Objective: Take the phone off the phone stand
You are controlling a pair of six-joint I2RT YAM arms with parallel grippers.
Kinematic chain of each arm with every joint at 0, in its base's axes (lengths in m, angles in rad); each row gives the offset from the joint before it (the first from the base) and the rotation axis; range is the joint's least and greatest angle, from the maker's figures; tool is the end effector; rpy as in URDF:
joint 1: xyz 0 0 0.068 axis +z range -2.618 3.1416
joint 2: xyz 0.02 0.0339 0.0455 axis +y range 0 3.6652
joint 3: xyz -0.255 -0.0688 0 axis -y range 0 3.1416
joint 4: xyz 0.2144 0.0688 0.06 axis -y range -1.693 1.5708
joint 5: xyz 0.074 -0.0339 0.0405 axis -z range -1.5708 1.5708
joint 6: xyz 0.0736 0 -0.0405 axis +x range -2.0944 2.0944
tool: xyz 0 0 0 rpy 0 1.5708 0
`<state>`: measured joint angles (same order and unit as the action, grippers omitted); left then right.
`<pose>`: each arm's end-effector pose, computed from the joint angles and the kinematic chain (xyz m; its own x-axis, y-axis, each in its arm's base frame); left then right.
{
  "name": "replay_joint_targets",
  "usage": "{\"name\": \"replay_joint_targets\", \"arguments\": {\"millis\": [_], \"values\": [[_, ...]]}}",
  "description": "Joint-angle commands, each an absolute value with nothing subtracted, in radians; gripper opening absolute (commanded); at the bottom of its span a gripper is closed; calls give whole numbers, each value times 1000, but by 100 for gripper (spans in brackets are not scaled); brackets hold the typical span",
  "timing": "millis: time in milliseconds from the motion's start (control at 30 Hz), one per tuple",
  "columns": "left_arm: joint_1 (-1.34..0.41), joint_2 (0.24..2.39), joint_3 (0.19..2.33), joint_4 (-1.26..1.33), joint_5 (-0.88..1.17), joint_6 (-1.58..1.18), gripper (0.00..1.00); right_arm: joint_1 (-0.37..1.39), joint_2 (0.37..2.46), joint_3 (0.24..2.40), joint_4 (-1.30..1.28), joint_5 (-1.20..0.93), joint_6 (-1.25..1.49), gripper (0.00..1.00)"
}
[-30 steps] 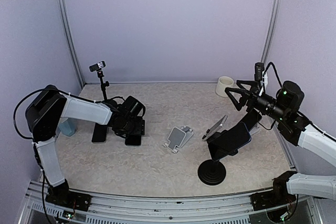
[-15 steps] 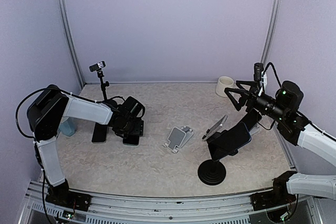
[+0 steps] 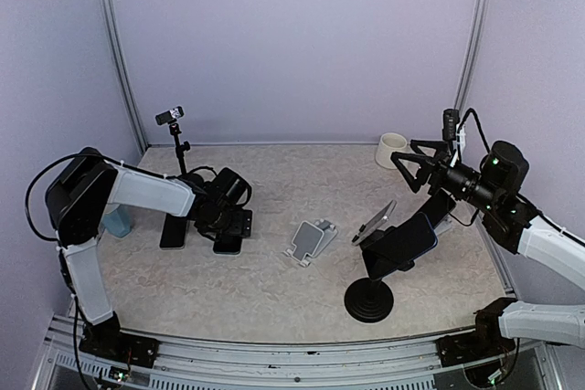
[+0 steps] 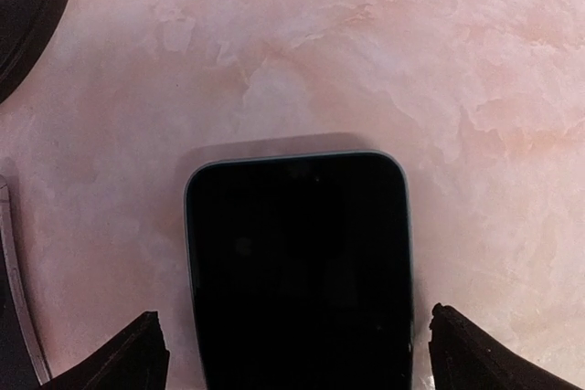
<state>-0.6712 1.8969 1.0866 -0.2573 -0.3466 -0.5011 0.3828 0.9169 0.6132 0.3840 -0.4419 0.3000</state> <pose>0.2990 -0.2056 0.1156 -0.8210 0.0751 -0.5659 0.0710 0.9970 0.0293 0.1993 0.1142 0.3203 -0.1456 0.2294 -0.9624 -0.7223 0.6401 0.2618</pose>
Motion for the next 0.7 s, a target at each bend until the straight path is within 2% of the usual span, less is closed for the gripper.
{"name": "replay_joint_targets", "arguments": {"millis": [0, 167, 367, 667], "values": [[-711, 1796, 1074, -248, -368, -451, 99, 372, 901, 601, 405, -461, 311, 96], [-770, 1673, 1052, -191, -366, -389, 99, 371, 906, 602, 410, -470, 312, 96], [-822, 1556, 1018, -91, -259, -311, 99, 371, 904, 602, 405, -476, 309, 96], [-913, 1595, 1079, -60, -176, -274, 99, 371, 908, 613, 380, -483, 299, 97]]}}
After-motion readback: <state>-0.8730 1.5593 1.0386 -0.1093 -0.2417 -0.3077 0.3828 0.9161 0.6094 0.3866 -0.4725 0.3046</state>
